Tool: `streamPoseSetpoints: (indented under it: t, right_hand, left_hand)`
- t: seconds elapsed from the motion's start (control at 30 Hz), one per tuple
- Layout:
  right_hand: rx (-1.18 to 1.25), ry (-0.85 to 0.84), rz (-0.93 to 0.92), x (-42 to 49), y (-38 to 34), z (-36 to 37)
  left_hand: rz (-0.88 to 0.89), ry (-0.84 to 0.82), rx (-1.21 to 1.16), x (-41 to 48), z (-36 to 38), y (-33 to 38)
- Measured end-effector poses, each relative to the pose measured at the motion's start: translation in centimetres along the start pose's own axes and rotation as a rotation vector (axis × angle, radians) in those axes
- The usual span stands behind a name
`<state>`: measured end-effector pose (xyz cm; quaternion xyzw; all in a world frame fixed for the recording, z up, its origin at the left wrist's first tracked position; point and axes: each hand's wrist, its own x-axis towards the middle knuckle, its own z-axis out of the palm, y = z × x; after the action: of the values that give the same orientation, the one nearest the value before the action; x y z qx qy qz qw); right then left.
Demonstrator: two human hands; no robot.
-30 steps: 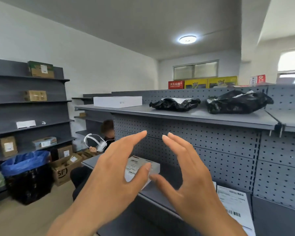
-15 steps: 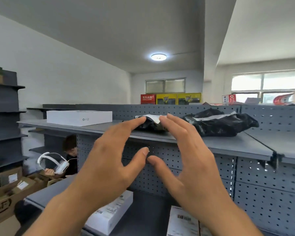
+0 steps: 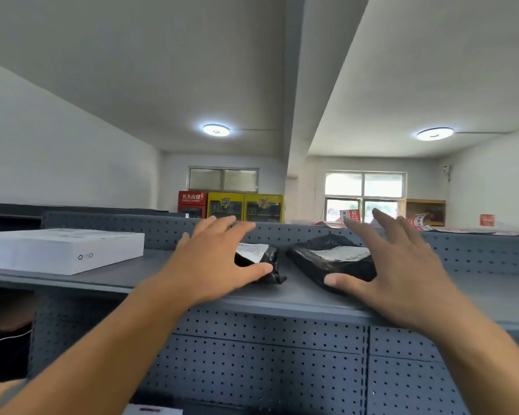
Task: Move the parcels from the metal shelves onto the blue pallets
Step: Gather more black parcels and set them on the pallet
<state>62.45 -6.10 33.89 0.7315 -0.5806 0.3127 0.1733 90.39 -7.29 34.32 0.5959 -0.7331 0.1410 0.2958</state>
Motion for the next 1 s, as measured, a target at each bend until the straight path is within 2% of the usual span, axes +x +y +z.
streamPoseSetpoints:
  t: [0.23, 0.37, 0.57, 0.87, 1.0]
  right_hand:
    - [0.002, -0.312, 0.085, 1.7, 0.3, -0.2]
    - [-0.003, -0.360, 0.052, 1.6, 0.1, -0.5]
    - [-0.016, -0.166, 0.108, 1.1, -1.6, -0.6]
    - [0.032, 0.151, 0.225, -3.5, -3.1, -2.1]
    - [-0.005, 0.325, 0.204, -6.4, -3.5, -3.4]
  left_hand:
    - [0.028, -0.291, -0.052, 1.8, -0.3, -2.1]
    - [0.105, -0.272, -0.059, 1.2, -0.4, -2.6]
    - [0.121, -0.112, -0.048, 0.4, -0.6, -3.1]
    - [0.111, 0.213, -0.359, -2.0, -1.3, -3.2]
    - [0.202, 0.392, -0.488, -3.7, -1.3, -2.4]
